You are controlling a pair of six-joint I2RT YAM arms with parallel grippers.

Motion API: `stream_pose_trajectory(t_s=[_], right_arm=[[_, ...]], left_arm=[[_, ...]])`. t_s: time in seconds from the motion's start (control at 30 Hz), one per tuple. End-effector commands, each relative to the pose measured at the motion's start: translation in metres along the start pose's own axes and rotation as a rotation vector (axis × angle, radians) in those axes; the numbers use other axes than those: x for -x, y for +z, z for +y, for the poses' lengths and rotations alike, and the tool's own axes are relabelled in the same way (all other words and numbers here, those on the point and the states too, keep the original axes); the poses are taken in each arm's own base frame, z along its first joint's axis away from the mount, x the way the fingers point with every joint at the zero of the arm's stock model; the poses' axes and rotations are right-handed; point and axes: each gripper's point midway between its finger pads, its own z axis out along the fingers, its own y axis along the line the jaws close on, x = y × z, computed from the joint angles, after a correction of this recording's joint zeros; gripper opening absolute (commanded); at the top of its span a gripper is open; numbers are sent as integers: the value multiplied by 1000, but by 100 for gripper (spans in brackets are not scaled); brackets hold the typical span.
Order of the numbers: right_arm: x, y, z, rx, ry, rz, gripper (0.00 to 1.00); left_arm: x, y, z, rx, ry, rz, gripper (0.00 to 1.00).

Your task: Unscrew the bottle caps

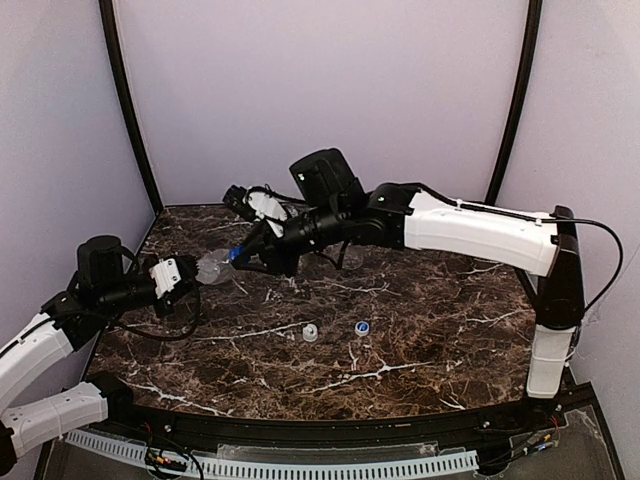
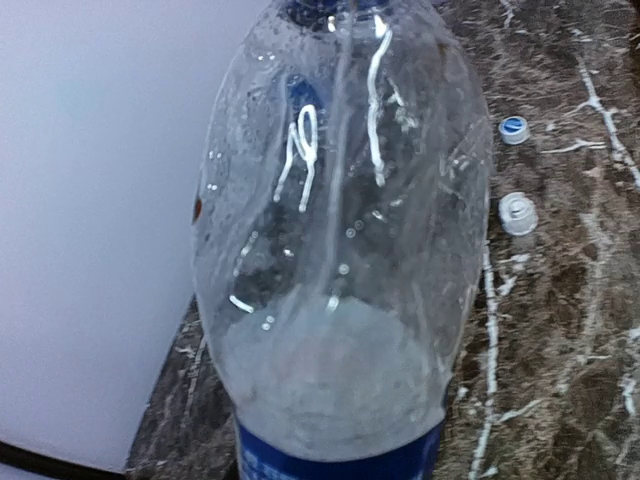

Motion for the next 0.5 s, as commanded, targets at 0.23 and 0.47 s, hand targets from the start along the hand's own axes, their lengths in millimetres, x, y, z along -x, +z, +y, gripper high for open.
stream_pose_trajectory(t_s=[0.23, 0.47], right_arm=[[-66, -5, 86, 207, -1191, 59, 0], [-63, 4, 60, 48, -1535, 100, 0]], left_arm=[[29, -22, -73, -427, -268, -116, 23], [29, -25, -76, -445, -275, -113, 23]])
